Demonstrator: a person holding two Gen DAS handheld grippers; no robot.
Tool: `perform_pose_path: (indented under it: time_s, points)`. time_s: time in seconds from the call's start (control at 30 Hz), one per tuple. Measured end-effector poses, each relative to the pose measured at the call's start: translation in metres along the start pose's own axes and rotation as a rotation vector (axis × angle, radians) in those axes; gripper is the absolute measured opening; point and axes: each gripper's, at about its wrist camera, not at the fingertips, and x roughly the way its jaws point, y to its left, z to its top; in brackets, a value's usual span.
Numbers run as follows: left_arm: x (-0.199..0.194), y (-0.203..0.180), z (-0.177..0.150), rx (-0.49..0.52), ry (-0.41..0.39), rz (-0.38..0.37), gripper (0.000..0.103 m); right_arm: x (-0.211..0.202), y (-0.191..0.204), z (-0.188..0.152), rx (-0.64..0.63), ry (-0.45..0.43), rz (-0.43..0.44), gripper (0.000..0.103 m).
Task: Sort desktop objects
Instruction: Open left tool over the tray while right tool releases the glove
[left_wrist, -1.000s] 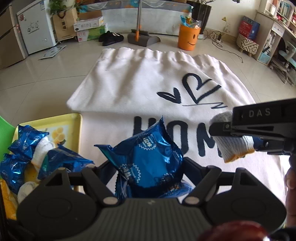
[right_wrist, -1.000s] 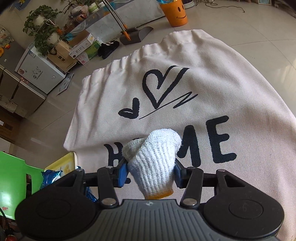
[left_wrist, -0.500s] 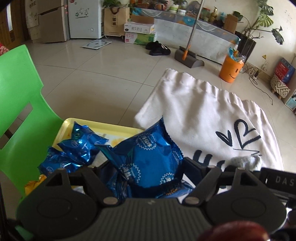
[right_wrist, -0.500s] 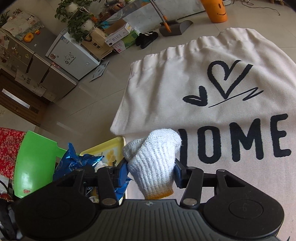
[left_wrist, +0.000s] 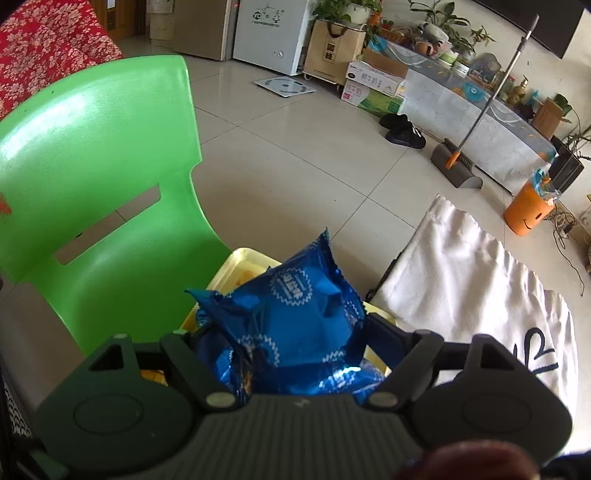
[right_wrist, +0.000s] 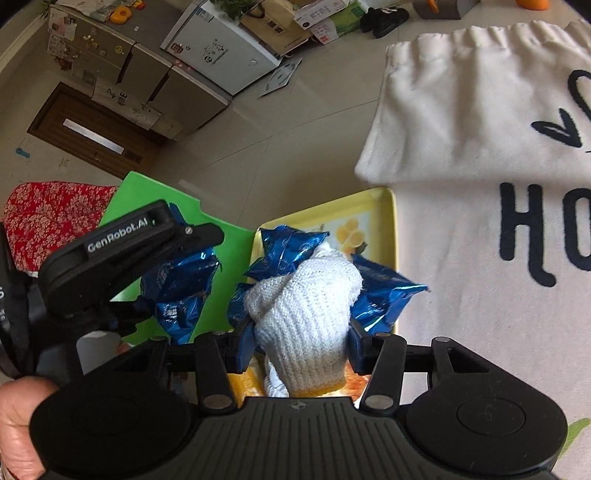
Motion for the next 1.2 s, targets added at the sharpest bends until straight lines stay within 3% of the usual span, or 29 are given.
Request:
perform_pose_path:
  time_s: [0.27, 0.43, 0.53, 0.73, 1.1, 1.2]
  points:
    - [0.0, 0.009, 0.004, -0.029, 0.004, 0.018, 0.091, 0.042, 0.018, -0.016, -0.018, 0.103, 0.044, 0.056]
    - [-0.002, 0.011, 0.006, -0.041, -0.004, 0.017, 0.092, 0.04, 0.017, -0.014, -0.018, 0.086, 0.062, 0.057]
    - [-0.002, 0.011, 0.005, -0.048, -0.002, 0.013, 0.092, 0.038, 0.017, -0.013, -0.001, 0.075, 0.047, 0.057]
    - [-0.005, 0.003, 0.001, -0.017, -0.006, 0.018, 0.102, 0.024, 0.013, -0.008, -0.016, 0.048, 0.013, 0.059]
    - [-0.029, 0.014, -0.015, -0.004, -0.038, 0.023, 0.102, 0.007, 0.022, -0.015, -0.11, 0.019, -0.094, 0.06]
    - [-0.04, 0.02, -0.024, 0.016, -0.047, 0.032, 0.102, -0.004, 0.027, -0.02, -0.151, 0.002, -0.156, 0.066]
